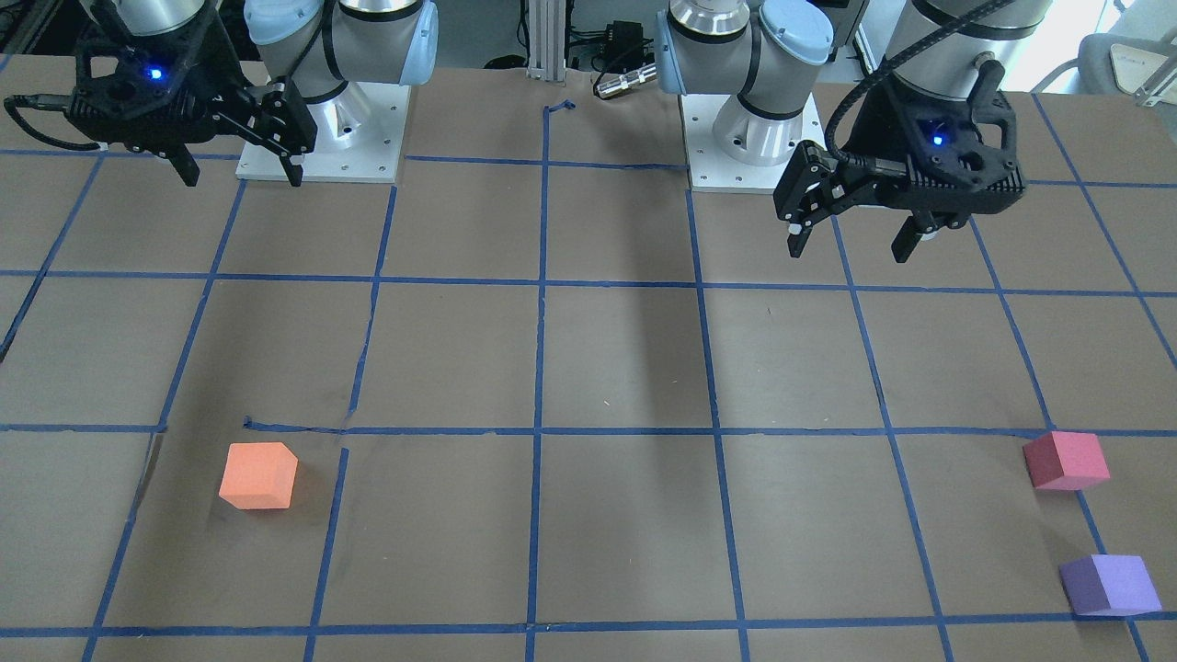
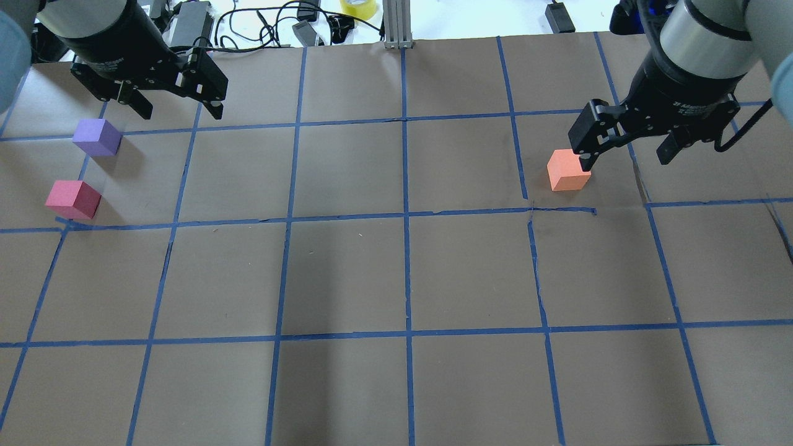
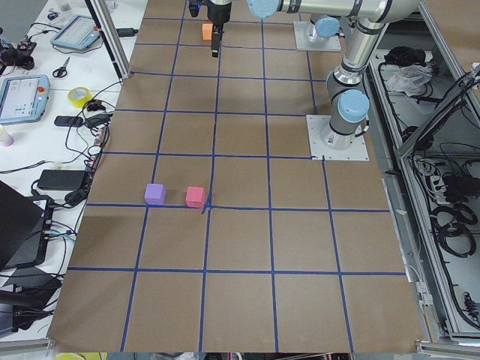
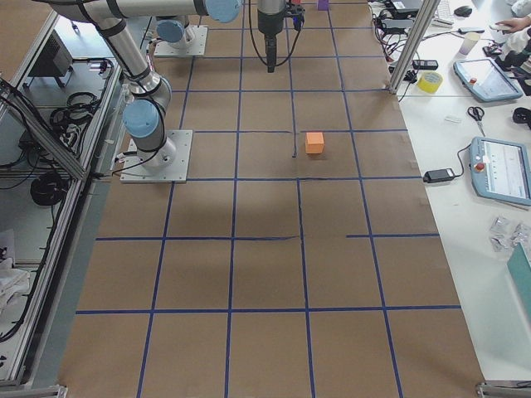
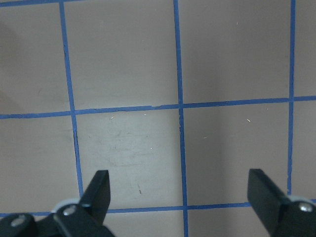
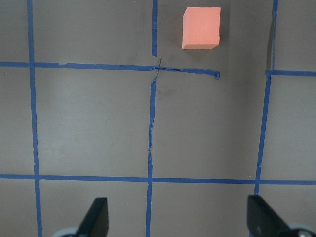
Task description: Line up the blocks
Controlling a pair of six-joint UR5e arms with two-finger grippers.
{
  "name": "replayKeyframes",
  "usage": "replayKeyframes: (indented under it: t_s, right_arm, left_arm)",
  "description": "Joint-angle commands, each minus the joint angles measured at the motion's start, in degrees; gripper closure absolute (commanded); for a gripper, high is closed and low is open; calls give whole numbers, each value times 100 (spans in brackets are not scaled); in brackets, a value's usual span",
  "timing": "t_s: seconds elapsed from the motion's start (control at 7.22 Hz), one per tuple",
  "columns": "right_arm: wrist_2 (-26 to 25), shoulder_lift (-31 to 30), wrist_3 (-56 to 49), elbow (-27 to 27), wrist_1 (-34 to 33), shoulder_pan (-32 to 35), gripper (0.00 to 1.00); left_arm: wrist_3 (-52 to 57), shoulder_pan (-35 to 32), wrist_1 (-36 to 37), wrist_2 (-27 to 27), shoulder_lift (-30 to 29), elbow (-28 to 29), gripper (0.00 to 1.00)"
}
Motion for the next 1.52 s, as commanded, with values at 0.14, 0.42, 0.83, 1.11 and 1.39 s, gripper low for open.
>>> replayKeyframes:
  t_s: [0.14, 0.42, 0.83, 1.11, 1.39]
  right_arm:
    - [-1, 12, -5, 3, 0, 0, 0]
    - [-19, 21, -5, 3, -9, 0, 0]
    - [-63, 238, -110, 12, -140, -122, 0]
    - [-54, 853, -268, 12, -917, -176, 0]
    - [-46, 1441, -855, 12, -1632, -289, 0]
  left_arm:
    - [0, 0, 0, 0, -3, 0, 0]
    - [0, 0, 0, 0, -3, 0, 0]
    - [44, 0, 0, 0, -3, 9, 0]
    - [44, 0, 0, -9, -3, 9, 0]
    - [-35, 0, 0, 0, 6, 0, 0]
